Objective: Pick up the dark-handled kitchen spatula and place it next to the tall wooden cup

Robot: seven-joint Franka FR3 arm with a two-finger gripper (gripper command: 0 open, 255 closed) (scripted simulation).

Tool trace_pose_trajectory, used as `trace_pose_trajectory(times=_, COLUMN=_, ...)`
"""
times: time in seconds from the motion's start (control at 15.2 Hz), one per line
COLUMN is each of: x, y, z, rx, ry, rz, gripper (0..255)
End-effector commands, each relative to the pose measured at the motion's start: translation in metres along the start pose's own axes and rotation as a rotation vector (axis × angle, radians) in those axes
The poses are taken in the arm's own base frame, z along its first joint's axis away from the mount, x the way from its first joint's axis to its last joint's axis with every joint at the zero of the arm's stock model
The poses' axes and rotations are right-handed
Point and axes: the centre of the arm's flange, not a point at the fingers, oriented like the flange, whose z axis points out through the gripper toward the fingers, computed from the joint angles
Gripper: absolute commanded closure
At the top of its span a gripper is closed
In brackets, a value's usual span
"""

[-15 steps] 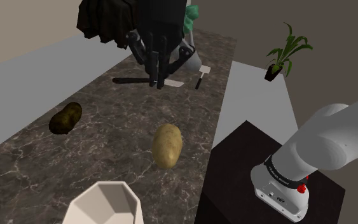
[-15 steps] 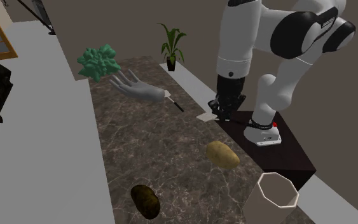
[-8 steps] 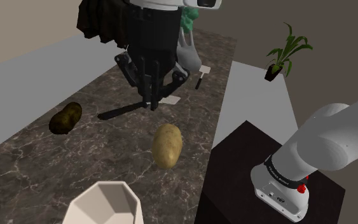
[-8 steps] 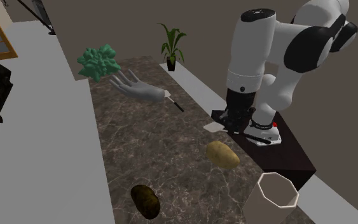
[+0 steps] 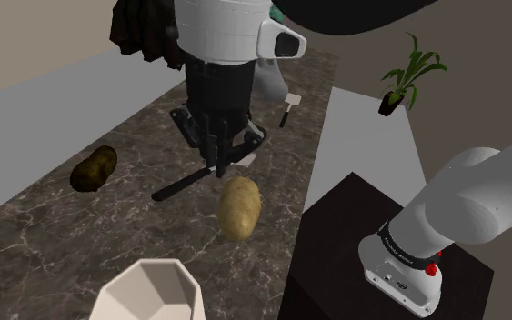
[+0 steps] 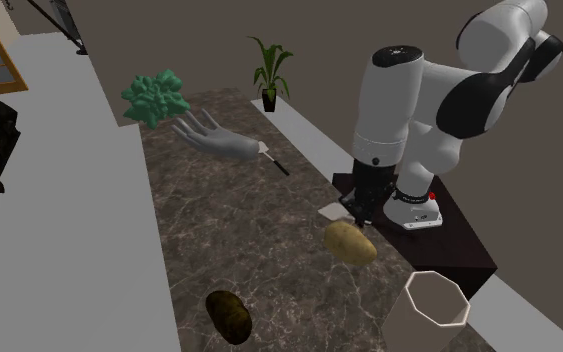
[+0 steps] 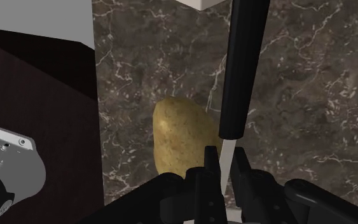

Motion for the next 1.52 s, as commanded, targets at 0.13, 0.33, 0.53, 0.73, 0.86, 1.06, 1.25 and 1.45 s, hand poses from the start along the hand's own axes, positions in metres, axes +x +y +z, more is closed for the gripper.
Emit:
trace_pose_trajectory(times=0.13, x=0.001, y=0.0, z=0.021, rx=0.0, ry=0.0, rz=0.0, gripper=255)
trace_pose_trajectory(times=0.33, x=0.002, y=0.0, z=0.037, rx=0.0, ry=0.0, rz=0.0, gripper=255)
trace_pose_trajectory(times=0.53, x=0.003, y=0.0, z=0.052, rx=0.0, ry=0.0, rz=0.0, gripper=255)
trace_pose_trajectory(times=0.73, x=0.004, y=0.0, z=0.068, rx=0.0, ry=0.0, rz=0.0, gripper=255)
trace_pose_trajectory(times=0.86, x=0.005, y=0.0, z=0.079, rx=0.0, ry=0.0, rz=0.0, gripper=255)
trace_pose_trajectory(times=1.06, x=0.006, y=0.0, z=0.095, rx=0.0, ry=0.0, rz=0.0, gripper=255)
trace_pose_trajectory(times=1.25, x=0.007, y=0.0, z=0.11, rx=0.0, ry=0.0, rz=0.0, gripper=255)
trace_pose_trajectory(times=1.45, x=0.008, y=0.0, z=0.126, rx=0.0, ry=0.0, rz=0.0, gripper=255)
